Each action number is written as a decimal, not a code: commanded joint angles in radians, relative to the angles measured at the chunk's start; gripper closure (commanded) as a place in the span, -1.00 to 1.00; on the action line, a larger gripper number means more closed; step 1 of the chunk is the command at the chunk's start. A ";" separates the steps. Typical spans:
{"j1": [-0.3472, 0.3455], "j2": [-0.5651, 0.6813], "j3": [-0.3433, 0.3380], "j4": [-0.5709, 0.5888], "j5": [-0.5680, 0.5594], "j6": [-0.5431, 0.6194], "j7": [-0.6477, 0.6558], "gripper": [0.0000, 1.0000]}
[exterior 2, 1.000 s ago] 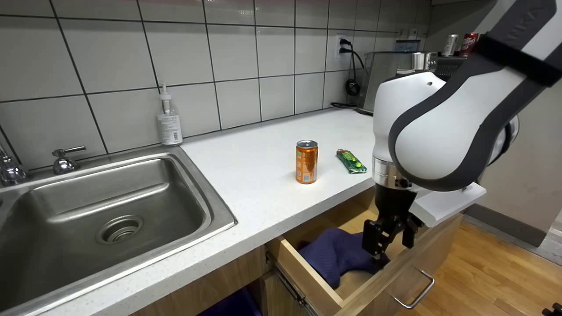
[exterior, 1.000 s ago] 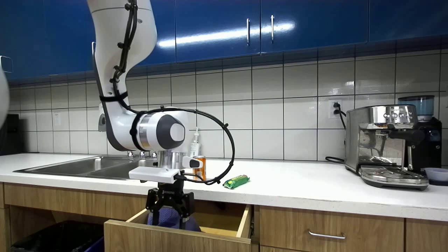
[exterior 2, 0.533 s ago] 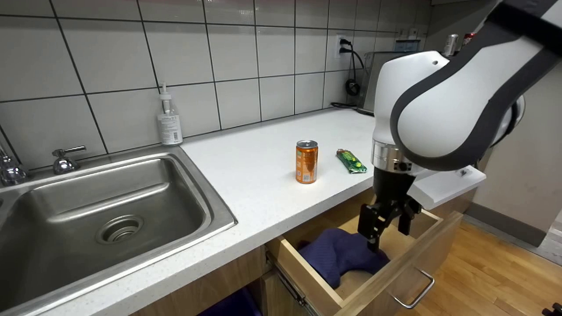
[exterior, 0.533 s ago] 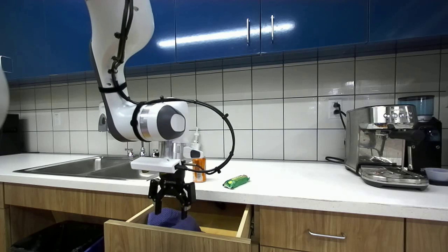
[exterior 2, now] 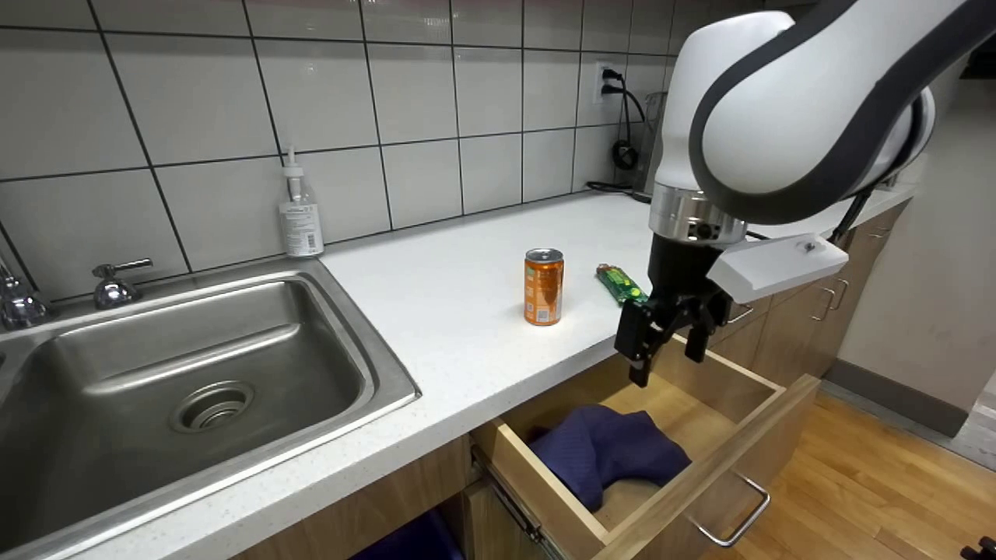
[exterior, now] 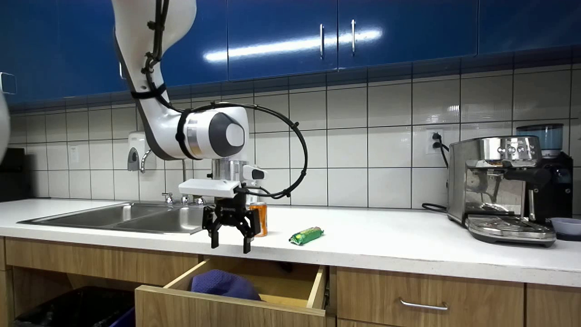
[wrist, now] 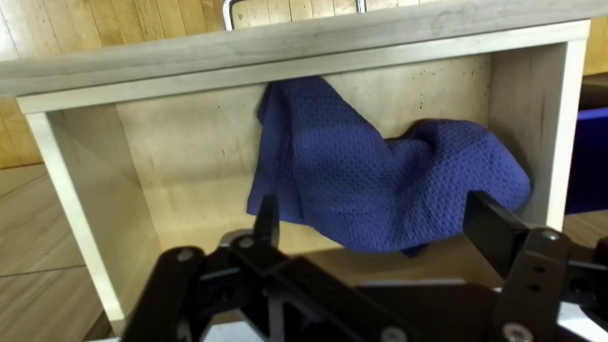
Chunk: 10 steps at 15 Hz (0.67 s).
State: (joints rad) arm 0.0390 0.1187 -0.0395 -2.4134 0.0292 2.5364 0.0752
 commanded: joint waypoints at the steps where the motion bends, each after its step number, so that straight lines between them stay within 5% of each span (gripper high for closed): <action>1: -0.016 -0.031 0.003 0.052 -0.029 -0.043 0.017 -1.00; 10: -0.027 -0.015 0.006 0.120 -0.009 -0.023 -0.001 -1.00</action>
